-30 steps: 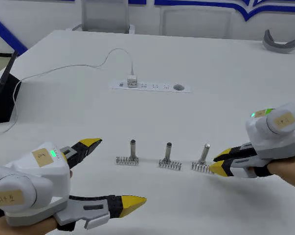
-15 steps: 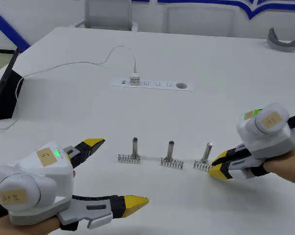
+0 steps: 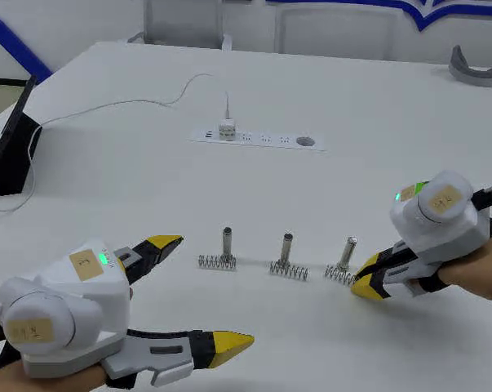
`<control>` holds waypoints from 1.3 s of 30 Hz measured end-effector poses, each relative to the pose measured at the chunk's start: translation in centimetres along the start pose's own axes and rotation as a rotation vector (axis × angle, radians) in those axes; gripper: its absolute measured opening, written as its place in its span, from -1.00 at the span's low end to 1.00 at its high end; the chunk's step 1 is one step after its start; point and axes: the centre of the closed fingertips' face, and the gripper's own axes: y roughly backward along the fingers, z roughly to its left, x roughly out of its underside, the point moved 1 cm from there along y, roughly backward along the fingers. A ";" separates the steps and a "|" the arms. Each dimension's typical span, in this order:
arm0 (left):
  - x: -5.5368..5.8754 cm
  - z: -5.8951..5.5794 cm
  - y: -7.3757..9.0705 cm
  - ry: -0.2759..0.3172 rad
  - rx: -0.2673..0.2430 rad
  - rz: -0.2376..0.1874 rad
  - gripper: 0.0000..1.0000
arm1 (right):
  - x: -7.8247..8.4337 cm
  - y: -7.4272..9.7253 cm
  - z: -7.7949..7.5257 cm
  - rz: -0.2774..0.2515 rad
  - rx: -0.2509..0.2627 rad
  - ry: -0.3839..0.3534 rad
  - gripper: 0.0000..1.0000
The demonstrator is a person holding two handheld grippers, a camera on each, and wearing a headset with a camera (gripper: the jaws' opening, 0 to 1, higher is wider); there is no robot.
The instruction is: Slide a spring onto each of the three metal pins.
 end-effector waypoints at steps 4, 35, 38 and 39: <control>0.0 -0.7 -0.4 -0.004 0.021 0.002 0.79 | 0.1 0.2 0.4 0.005 -0.006 0.008 -0.77; -0.1 -4.5 -5.7 -0.048 0.216 0.010 0.04 | -2.6 2.4 6.0 -0.005 -0.132 0.185 -0.77; -0.2 -4.7 -6.1 -0.050 0.229 0.006 -0.05 | -3.1 2.5 6.5 -0.010 -0.141 0.204 -0.77; -0.2 -4.8 -6.2 -0.050 0.233 0.004 -0.08 | -3.3 2.5 6.6 -0.011 -0.143 0.209 -0.77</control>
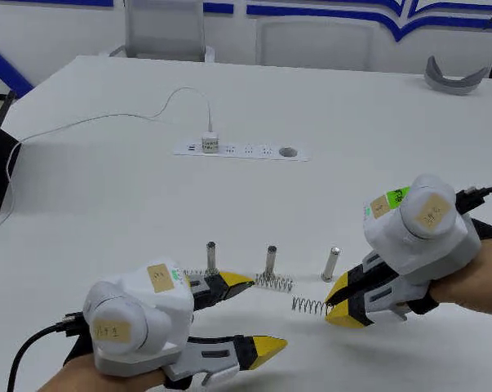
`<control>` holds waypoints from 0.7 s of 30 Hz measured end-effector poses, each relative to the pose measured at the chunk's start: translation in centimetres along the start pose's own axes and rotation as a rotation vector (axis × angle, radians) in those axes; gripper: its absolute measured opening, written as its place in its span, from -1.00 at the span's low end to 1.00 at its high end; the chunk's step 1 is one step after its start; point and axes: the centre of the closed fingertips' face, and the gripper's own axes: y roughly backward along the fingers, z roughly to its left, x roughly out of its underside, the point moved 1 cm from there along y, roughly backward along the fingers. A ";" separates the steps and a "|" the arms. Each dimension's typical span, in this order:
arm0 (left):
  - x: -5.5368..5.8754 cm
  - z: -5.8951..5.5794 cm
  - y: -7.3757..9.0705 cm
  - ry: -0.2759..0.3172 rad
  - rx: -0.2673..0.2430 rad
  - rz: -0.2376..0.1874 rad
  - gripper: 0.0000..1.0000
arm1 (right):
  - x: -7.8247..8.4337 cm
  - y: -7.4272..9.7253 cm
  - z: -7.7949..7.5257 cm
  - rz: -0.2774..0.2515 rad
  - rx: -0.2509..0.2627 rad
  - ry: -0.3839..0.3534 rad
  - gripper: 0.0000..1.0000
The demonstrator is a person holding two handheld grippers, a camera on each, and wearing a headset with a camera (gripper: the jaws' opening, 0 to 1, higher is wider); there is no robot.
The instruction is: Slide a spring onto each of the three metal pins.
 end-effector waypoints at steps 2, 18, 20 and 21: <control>-0.1 -0.2 -0.3 0.002 0.011 -0.003 -0.12 | -0.4 0.0 0.3 -0.002 -0.010 0.012 -0.77; -0.3 -1.9 -1.1 -0.070 0.076 -0.008 -0.57 | -1.6 0.0 2.3 0.015 -0.083 0.159 -0.77; -0.4 -2.1 -1.2 -0.084 0.083 -0.011 -0.62 | -1.6 0.0 2.5 0.020 -0.087 0.173 -0.77; -0.4 -2.1 -1.2 -0.088 0.086 -0.010 -0.66 | -1.6 0.0 2.6 0.020 -0.091 0.176 -0.77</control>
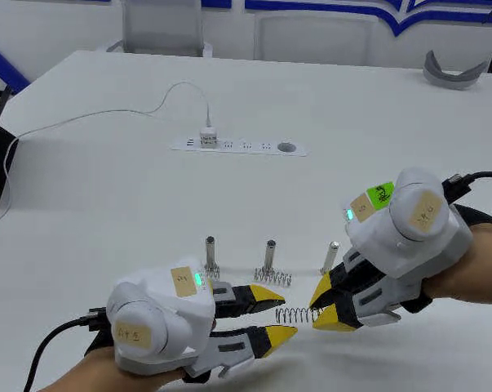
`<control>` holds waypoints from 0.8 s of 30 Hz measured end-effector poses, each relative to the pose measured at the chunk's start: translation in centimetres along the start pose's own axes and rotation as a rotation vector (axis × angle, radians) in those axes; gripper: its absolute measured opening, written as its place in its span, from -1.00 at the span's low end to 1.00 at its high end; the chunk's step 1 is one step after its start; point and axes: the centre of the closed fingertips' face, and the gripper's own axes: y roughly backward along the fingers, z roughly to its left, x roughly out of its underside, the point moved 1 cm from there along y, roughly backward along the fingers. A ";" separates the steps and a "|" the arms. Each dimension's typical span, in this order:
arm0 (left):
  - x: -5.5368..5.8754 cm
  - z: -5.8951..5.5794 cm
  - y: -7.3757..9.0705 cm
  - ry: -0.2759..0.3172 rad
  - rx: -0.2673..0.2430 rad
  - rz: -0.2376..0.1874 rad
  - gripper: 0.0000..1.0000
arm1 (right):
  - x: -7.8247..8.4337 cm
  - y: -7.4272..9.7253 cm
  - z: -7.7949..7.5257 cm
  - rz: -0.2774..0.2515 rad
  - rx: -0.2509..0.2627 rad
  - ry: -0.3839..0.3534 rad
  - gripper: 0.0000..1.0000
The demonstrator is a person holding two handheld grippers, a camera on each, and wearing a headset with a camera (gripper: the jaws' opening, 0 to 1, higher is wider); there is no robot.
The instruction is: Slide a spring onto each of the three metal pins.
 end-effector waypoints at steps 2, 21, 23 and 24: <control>0.0 -0.2 -0.1 -0.012 0.006 0.004 -0.71 | 0.0 0.0 0.1 0.001 -0.003 0.006 -0.77; 0.1 -0.2 -0.2 -0.058 0.016 0.022 -0.77 | -2.9 2.1 0.1 -0.045 0.003 -0.004 -0.77; 0.1 -0.2 -0.2 -0.059 0.015 0.022 -0.78 | -3.3 2.1 0.2 -0.052 0.006 0.002 -0.77; 0.1 -0.2 -0.2 -0.058 0.016 0.023 -0.78 | -3.5 2.1 0.3 -0.054 0.007 0.005 -0.77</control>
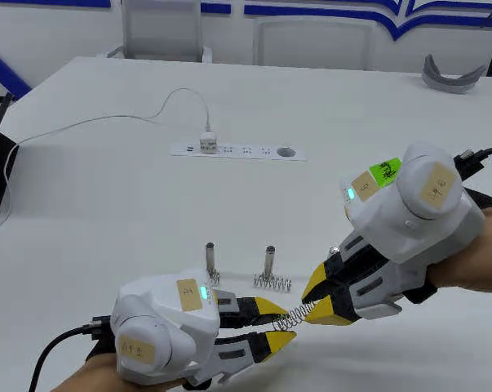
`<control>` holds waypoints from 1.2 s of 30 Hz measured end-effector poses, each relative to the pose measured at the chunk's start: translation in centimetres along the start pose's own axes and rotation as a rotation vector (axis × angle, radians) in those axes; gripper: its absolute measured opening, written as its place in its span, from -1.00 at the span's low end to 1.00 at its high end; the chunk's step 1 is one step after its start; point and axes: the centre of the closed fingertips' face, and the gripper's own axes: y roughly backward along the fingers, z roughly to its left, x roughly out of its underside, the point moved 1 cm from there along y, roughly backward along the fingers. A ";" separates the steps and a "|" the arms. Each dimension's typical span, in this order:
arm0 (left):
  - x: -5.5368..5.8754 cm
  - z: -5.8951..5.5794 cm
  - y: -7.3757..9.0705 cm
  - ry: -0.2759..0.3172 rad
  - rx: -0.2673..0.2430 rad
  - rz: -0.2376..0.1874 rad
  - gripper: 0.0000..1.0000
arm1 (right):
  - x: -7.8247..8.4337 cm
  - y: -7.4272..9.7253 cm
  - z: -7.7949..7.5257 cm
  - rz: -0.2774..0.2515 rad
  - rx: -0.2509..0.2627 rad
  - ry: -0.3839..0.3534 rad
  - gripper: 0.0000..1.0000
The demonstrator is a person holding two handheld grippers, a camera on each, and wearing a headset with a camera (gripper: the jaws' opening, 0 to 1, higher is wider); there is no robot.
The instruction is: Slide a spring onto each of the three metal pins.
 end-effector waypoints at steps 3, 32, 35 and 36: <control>0.0 0.0 0.0 0.004 0.000 -0.001 -0.78 | -0.5 0.0 0.1 -0.005 0.005 0.001 -0.77; -1.3 0.1 -0.3 0.028 -0.010 -0.042 -0.79 | -1.1 -1.1 0.1 0.044 0.027 0.007 -0.74; -1.3 0.1 -0.4 0.036 -0.011 -0.046 -0.78 | -1.0 -1.0 0.0 0.050 0.031 0.013 -0.75; -1.3 0.2 -0.4 0.041 -0.013 -0.049 -0.78 | -1.0 -1.0 0.0 0.052 0.035 0.012 -0.75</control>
